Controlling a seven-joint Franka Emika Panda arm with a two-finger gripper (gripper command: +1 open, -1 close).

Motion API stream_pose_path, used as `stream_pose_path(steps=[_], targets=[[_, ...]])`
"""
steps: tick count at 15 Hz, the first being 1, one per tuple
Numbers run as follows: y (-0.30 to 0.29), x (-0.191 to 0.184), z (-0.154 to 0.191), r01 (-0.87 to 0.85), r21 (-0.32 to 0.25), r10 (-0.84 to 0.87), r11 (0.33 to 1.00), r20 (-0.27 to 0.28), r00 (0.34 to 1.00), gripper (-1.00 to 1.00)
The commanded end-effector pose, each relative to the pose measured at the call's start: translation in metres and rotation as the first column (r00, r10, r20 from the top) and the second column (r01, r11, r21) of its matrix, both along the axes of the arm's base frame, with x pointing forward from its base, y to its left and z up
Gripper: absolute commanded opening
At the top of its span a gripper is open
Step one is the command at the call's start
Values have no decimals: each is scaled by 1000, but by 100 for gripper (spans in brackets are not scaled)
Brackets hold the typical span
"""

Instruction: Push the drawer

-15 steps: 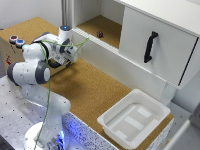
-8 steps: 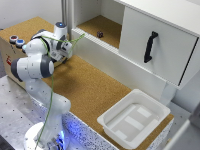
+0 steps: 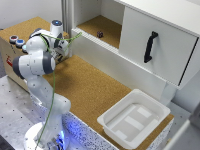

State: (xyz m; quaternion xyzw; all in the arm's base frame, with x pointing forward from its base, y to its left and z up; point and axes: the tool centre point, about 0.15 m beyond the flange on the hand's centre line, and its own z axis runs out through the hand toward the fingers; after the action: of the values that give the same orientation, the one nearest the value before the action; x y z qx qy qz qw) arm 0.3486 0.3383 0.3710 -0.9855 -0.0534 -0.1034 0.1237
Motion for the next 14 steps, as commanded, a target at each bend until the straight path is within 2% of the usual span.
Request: stream_pose_path(steps=[1,7,10,14], targets=[[-20,-16,63,30,-64,-26,998,54,998,100],[-25,-10,115,11,-134,1,991,89,996,100],[-42,26,146,60,-246,-17,968,173,985,100],[-89,74,171,178,-313,-79,933,305,949,100]])
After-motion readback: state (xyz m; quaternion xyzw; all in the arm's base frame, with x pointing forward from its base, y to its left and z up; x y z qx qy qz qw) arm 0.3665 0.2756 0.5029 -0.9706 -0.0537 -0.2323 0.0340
